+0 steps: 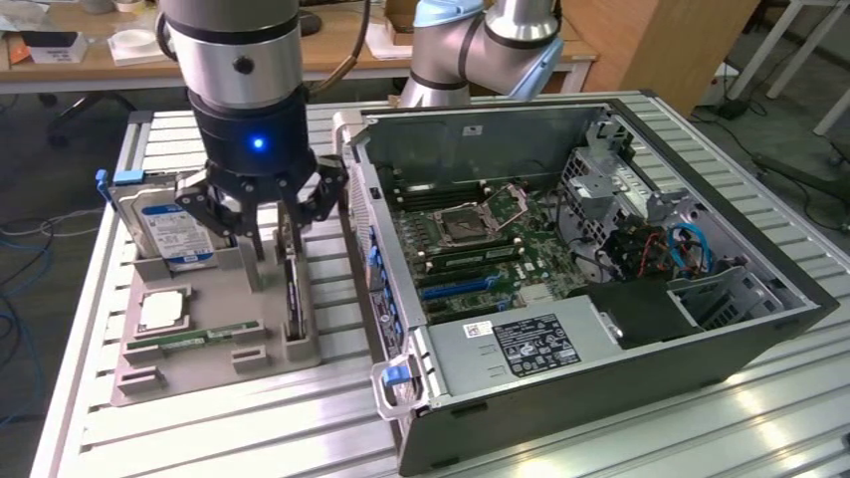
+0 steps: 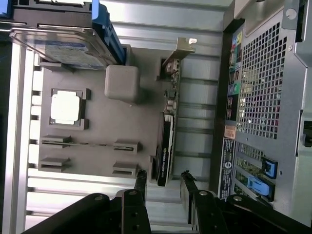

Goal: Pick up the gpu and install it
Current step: 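Pick up the gpu and move the gpu toward the slot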

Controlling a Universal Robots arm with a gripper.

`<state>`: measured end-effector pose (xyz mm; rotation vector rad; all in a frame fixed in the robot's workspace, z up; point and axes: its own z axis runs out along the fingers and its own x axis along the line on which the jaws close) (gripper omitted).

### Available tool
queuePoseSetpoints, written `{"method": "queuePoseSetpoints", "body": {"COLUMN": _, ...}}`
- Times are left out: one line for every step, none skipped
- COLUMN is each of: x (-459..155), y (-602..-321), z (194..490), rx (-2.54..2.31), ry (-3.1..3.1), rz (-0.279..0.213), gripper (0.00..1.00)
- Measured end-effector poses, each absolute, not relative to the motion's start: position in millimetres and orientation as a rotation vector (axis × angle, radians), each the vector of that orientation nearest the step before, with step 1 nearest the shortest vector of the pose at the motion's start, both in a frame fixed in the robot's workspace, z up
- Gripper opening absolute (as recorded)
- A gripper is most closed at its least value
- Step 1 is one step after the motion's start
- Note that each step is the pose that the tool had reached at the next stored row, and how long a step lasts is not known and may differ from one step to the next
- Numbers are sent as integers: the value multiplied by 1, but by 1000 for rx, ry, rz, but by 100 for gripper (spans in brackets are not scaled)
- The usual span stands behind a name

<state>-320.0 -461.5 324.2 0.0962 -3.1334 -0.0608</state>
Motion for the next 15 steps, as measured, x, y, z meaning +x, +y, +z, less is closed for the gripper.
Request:
{"method": "queuePoseSetpoints", "body": {"x": -320, "y": -462, "z": 323, "rx": 96, "ry": -3133, "rz": -61, "gripper": 41}}
{"method": "queuePoseSetpoints", "body": {"x": -320, "y": -462, "z": 322, "rx": 96, "ry": -3133, "rz": -61, "gripper": 41}}
{"method": "queuePoseSetpoints", "body": {"x": -320, "y": -462, "z": 321, "rx": 96, "ry": -3133, "rz": -61, "gripper": 41}}
{"method": "queuePoseSetpoints", "body": {"x": -320, "y": -462, "z": 320, "rx": 96, "ry": -3133, "rz": -61, "gripper": 41}}
{"method": "queuePoseSetpoints", "body": {"x": -320, "y": -462, "z": 319, "rx": 96, "ry": -3133, "rz": -61, "gripper": 41}}
{"method": "queuePoseSetpoints", "body": {"x": -320, "y": -463, "z": 317, "rx": 96, "ry": -3133, "rz": -61, "gripper": 41}}
{"method": "queuePoseSetpoints", "body": {"x": -320, "y": -463, "z": 316, "rx": 96, "ry": -3133, "rz": -61, "gripper": 41}}
{"method": "queuePoseSetpoints", "body": {"x": -320, "y": -463, "z": 315, "rx": 96, "ry": -3133, "rz": -61, "gripper": 41}}
{"method": "queuePoseSetpoints", "body": {"x": -320, "y": -463, "z": 314, "rx": 97, "ry": -3133, "rz": -61, "gripper": 41}}
{"method": "queuePoseSetpoints", "body": {"x": -320, "y": -464, "z": 313, "rx": 96, "ry": -3133, "rz": -61, "gripper": 41}}
{"method": "queuePoseSetpoints", "body": {"x": -320, "y": -464, "z": 312, "rx": 96, "ry": -3133, "rz": -61, "gripper": 41}}
{"method": "queuePoseSetpoints", "body": {"x": -320, "y": -464, "z": 311, "rx": 96, "ry": -3133, "rz": -61, "gripper": 41}}
{"method": "queuePoseSetpoints", "body": {"x": -320, "y": -464, "z": 310, "rx": 96, "ry": -3133, "rz": -61, "gripper": 41}}
{"method": "queuePoseSetpoints", "body": {"x": -320, "y": -464, "z": 309, "rx": 96, "ry": -3133, "rz": -61, "gripper": 41}}
{"method": "queuePoseSetpoints", "body": {"x": -320, "y": -465, "z": 308, "rx": 96, "ry": -3133, "rz": -61, "gripper": 41}}
